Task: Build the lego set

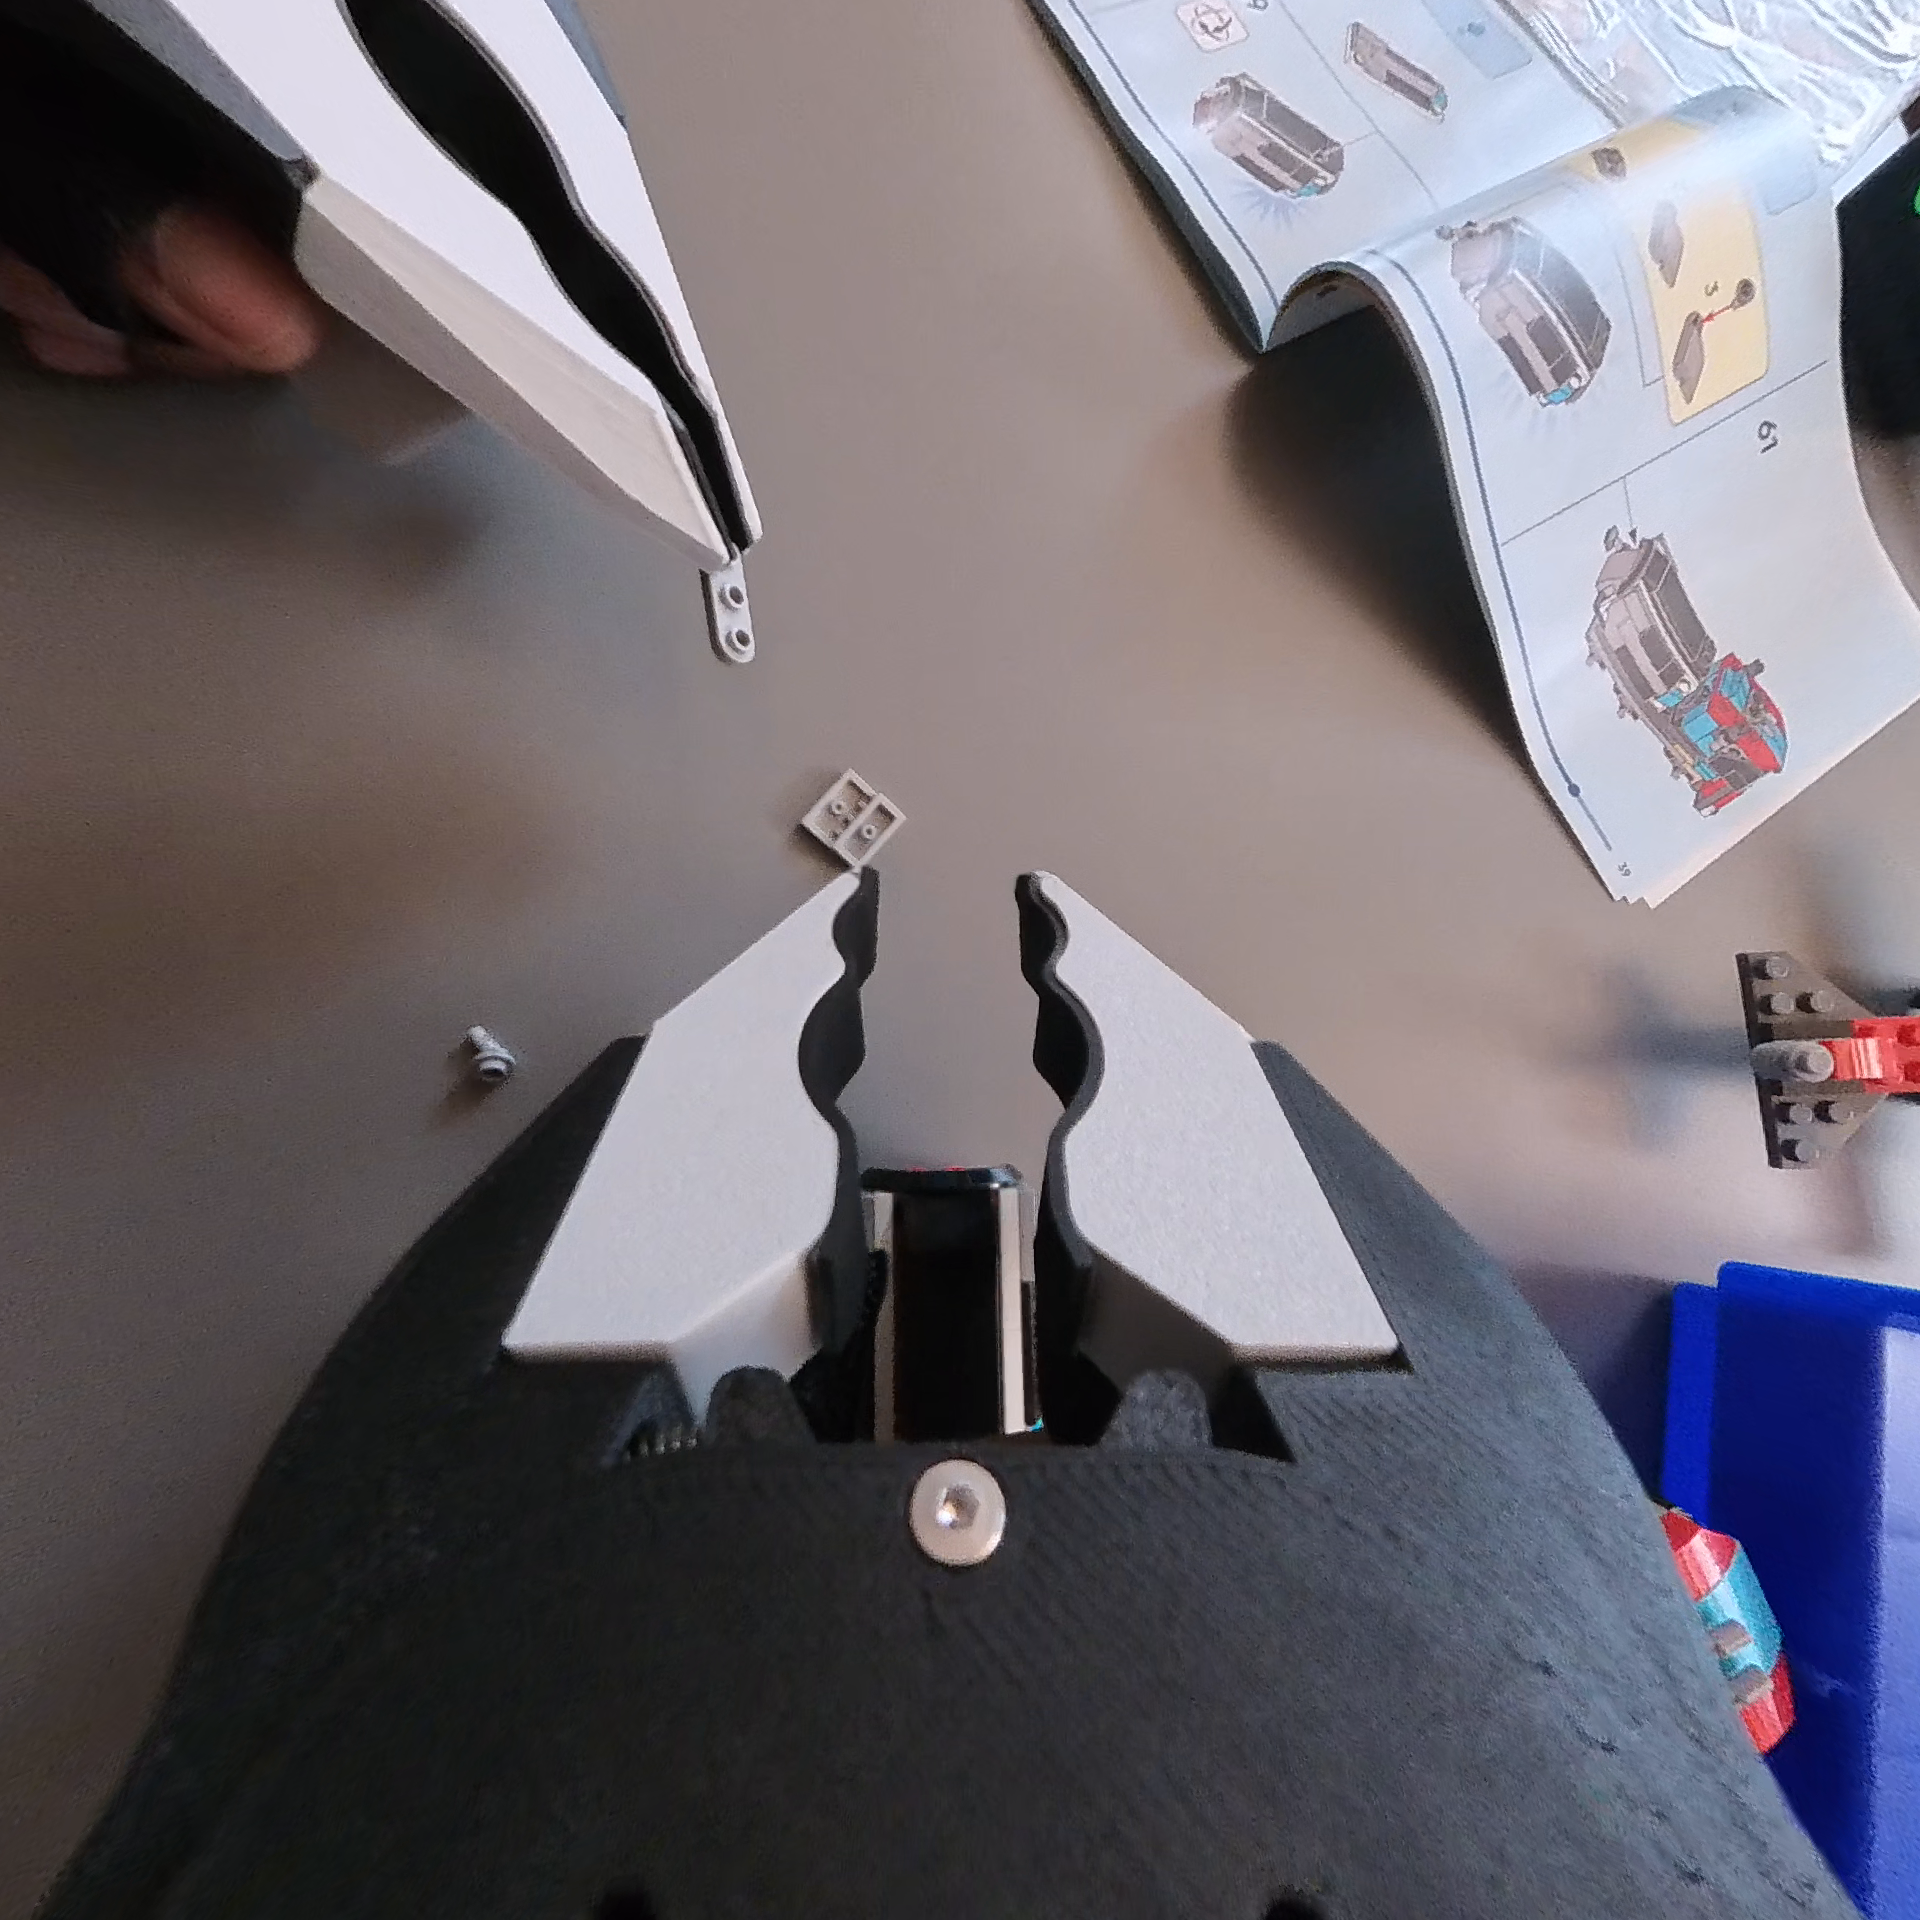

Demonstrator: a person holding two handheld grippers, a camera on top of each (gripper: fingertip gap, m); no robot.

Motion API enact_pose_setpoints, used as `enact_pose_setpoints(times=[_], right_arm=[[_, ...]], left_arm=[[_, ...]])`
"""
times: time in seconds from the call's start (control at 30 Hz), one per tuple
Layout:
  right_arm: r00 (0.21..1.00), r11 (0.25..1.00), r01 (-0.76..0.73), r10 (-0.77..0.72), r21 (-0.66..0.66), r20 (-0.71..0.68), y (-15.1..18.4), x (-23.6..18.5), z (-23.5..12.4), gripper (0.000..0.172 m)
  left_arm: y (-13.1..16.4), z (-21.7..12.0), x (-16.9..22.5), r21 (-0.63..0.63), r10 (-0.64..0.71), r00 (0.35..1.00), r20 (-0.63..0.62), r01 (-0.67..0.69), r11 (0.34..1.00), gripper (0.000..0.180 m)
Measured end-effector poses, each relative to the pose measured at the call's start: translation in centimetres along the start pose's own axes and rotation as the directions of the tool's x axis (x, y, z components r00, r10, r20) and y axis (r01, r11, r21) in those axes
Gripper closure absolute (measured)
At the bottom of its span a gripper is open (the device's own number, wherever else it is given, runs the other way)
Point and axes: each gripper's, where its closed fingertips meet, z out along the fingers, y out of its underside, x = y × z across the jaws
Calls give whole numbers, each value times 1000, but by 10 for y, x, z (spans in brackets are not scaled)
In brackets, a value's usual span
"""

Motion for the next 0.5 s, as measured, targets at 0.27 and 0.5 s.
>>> enact_pose_setpoints(times=[0.27, 0.5], right_arm=[[1000, 1000, -1, 1, 5, 0, 0, -2, -1, 143], [1000, 1000, 0, 0, 20, 15, -1, -4, -3, 143]], left_arm=[[2, 3, 1, -21, 7, 1000, -4, -7, 1000, 173], [4, 3, 2, -26, 17, 1000, -2, -17, 1000, 172]])
